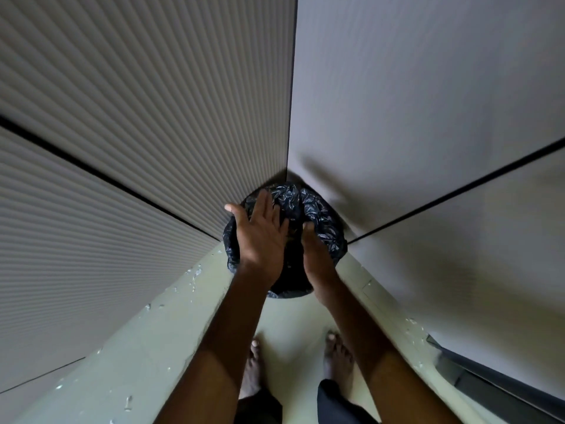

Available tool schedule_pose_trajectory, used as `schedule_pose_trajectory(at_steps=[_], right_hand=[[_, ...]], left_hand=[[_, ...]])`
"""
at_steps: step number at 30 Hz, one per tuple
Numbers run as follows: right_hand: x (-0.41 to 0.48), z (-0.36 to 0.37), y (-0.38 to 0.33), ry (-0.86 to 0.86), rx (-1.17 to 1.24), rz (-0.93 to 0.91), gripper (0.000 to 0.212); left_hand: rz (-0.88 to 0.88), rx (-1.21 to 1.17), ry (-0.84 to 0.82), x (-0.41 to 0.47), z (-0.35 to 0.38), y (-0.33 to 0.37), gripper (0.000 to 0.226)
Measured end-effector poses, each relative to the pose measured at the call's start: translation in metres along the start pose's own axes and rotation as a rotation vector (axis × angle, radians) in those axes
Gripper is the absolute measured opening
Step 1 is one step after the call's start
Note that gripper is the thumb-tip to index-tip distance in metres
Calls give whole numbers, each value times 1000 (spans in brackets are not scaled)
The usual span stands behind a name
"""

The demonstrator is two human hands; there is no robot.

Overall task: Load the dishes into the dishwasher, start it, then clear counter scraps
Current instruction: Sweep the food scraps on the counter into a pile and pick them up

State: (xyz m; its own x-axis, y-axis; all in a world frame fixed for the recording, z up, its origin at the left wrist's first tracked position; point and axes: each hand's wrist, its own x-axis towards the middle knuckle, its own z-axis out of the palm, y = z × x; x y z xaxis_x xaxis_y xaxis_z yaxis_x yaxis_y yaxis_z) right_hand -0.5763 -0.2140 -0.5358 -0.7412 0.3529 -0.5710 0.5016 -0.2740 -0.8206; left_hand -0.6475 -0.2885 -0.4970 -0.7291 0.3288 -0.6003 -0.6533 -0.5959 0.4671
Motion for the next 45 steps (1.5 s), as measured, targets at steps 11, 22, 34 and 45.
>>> schedule_pose_trajectory(at_steps=[11,22,34,45], right_hand=[[-139,27,-221,129,1021,55,65],[-307,17,-440,123,604,-275,71],[-247,-108,-449,681,-1108,-110,101],[-96,-22,-548,463,-1188,-379,96]], left_hand=[[29,-222,-52,-162,143,76,90],[155,45,-264,-302,319,255,71],[591,1788,22,-201,313,359,83],[748,2061,191,-31,395,383,96]])
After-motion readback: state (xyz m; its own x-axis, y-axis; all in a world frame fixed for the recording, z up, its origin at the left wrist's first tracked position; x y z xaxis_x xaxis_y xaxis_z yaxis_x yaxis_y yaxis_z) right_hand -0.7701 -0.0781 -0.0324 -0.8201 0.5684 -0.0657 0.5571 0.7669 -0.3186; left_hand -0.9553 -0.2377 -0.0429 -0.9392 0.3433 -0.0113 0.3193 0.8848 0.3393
